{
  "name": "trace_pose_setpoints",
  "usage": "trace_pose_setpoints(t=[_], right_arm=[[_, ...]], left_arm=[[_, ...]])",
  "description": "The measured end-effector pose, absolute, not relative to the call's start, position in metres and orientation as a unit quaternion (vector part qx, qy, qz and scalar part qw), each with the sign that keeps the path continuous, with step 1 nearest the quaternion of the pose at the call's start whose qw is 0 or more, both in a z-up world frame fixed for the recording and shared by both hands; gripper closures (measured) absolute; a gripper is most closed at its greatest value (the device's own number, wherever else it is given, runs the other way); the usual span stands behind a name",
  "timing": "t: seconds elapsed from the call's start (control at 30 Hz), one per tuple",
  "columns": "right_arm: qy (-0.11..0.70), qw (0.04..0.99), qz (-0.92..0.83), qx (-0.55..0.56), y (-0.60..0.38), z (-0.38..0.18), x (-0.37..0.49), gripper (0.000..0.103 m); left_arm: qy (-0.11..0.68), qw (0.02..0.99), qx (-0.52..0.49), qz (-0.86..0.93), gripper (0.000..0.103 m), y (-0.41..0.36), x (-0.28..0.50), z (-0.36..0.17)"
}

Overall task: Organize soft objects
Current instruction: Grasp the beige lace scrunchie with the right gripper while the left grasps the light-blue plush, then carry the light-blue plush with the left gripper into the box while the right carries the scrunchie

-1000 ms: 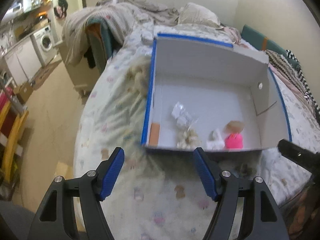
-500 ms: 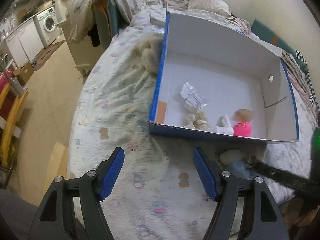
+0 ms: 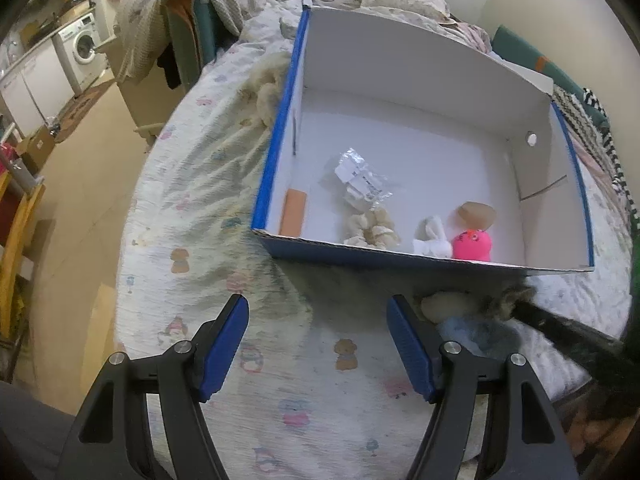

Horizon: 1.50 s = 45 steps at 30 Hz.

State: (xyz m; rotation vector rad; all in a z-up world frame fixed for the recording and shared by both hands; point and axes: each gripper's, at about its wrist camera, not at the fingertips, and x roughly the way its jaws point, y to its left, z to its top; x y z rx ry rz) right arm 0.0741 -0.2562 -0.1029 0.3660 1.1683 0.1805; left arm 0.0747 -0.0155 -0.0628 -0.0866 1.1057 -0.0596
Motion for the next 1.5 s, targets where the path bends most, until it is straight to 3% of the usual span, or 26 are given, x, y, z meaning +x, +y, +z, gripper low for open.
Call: trace_pose_setpoints(t=[0.17,0.57,0.6,0.63,0.73,1.17,1.5], right_arm=[[0.502,0.833,0.09,0.215,-0.28,-0.075,0.049,0.098],[0.506,0.83,0.065,0.227,-0.307,-0.076,0.035,0.098],[0.507,0.829,0.064,0.227,-0.308,-0.076,0.034,0.098],[0.507,0.829,0.063,0.227,-0.309,-0.077,0.035,0.098],[0.509,0.827,0.064,0.228,-0.309,-0.078,0.036,0.098],[0.525,0.819,0.088,0.212,-0.286,-0.089,0.047,0.098],[0.506,0.836,0.109,0.182,-0.267,-0.062,0.031,0.098]], left_arm=[[0.542,0.835,-0.053,-0.076,0.034,-0.033,0.072,-0.073],[0.589,0.783,0.016,-0.2,0.035,-0.127,0.073,-0.128],[0.588,0.781,0.015,-0.209,0.055,-0.129,0.074,-0.131],[0.585,0.779,0.011,-0.227,0.084,-0.129,0.076,-0.135],[0.608,0.767,0.015,-0.206,0.09,-0.124,0.079,-0.146],[0.587,0.794,0.007,-0.154,0.092,-0.082,0.066,-0.117],[0.514,0.85,0.011,-0.116,0.092,-0.038,0.031,-0.041]])
